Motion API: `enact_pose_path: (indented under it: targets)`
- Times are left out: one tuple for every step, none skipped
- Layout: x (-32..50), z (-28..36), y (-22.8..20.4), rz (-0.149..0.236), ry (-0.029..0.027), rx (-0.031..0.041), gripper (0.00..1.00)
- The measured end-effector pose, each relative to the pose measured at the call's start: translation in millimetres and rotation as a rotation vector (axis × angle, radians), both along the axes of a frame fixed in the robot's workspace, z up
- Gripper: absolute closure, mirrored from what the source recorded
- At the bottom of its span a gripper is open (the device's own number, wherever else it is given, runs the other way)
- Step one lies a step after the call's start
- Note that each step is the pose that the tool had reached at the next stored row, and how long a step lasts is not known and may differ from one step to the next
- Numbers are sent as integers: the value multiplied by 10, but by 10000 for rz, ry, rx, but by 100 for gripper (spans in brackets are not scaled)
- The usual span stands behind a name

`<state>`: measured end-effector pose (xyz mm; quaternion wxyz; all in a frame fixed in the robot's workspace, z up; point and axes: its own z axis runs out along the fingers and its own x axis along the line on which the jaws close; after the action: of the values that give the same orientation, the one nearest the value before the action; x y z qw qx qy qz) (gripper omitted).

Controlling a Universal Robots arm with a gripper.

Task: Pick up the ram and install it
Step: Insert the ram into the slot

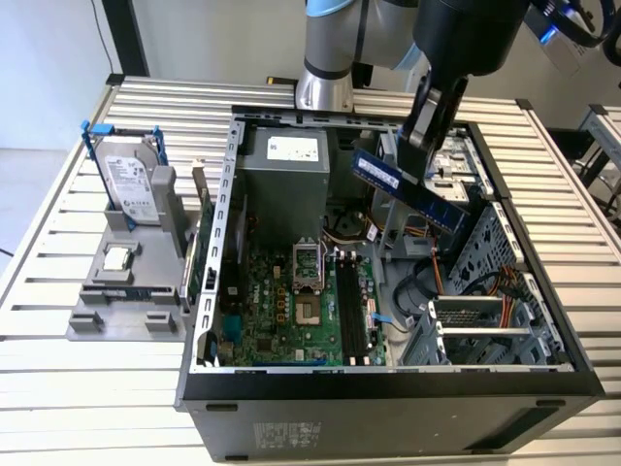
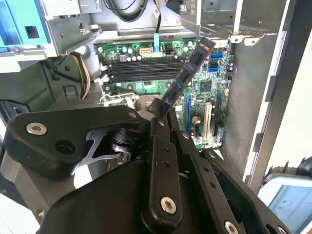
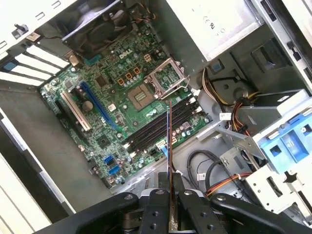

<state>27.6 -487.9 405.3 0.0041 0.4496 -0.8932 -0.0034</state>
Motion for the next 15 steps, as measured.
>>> enact_pose_path:
  targets:
    - [0,0,0,-82,0,0,100]
    - [0,0,0,-155,0,0,100]
    - [0,0,0,-233,1,-1,100]
    - [0,0,0,-306,0,-1,100]
    - [0,0,0,-379,0,0,100]
    - [0,0,0,-454,0,-1,100]
    - [0,0,0,-527,0,0,100]
    - [0,0,0,-603,0,-1,100]
    - [0,0,0,-679,0,0,100]
    - [0,0,0,-751,0,0,100]
    - [0,0,0,-824,0,0,100]
    - [0,0,0,-895,0,1,100]
    - [0,0,0,-968,0,0,100]
    - [0,0,0,-1045,0,0,100]
    - [0,0,0,-1117,0,0,100]
